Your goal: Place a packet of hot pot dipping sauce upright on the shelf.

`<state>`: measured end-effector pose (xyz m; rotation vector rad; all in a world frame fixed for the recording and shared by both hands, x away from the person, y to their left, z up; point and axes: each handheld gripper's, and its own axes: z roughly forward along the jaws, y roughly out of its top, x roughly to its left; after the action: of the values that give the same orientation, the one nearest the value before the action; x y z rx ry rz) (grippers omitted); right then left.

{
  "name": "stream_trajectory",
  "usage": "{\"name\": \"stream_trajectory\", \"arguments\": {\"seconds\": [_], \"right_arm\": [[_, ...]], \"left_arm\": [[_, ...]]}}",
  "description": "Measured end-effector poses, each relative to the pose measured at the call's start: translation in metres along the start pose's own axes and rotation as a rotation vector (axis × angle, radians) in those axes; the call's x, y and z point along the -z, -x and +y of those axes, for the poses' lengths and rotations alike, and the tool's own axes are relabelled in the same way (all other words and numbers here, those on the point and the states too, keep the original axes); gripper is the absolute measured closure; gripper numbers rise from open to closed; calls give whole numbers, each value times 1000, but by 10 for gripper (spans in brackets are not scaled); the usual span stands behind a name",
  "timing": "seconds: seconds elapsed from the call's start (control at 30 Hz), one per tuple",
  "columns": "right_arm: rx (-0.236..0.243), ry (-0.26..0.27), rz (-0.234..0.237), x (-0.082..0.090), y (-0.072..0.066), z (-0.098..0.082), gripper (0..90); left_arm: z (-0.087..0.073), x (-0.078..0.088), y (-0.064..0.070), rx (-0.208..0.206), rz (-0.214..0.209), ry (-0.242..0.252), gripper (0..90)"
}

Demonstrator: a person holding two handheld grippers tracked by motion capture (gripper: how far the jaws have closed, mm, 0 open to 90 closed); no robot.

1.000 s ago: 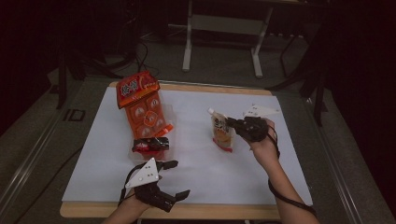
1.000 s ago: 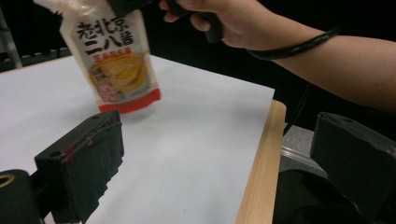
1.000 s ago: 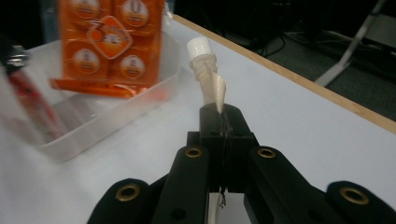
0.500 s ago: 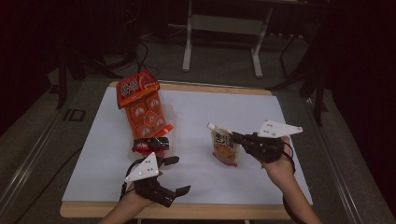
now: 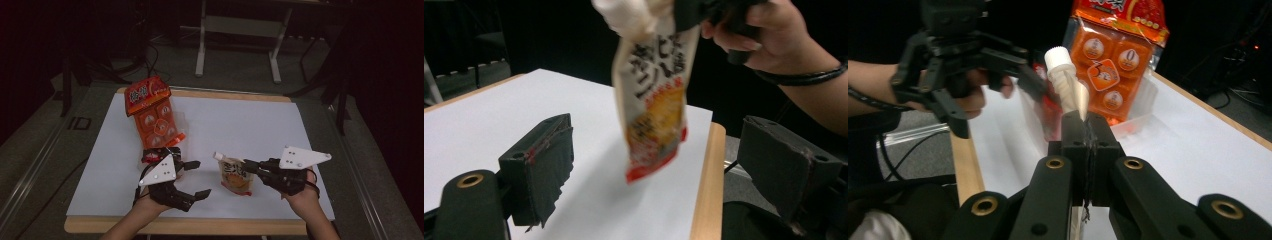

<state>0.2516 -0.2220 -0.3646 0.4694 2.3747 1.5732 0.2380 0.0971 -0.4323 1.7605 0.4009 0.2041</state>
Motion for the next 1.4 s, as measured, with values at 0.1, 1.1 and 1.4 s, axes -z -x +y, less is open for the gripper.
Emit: {"name": "stream_trajectory", "arguments": {"seconds": [0.1,1.1,1.4], "right_arm": [[-4,15,26,1,-4,1,891],[13,27,56,-6,-11,7,885],[-8,62,47,-2,-7,7,815]], "left_arm": [[5,-5,-3,3,-26,15,241],[29,-31,-11,-47,-141,-16,870],[40,-29,-14,-62,-157,-26,894]]}}
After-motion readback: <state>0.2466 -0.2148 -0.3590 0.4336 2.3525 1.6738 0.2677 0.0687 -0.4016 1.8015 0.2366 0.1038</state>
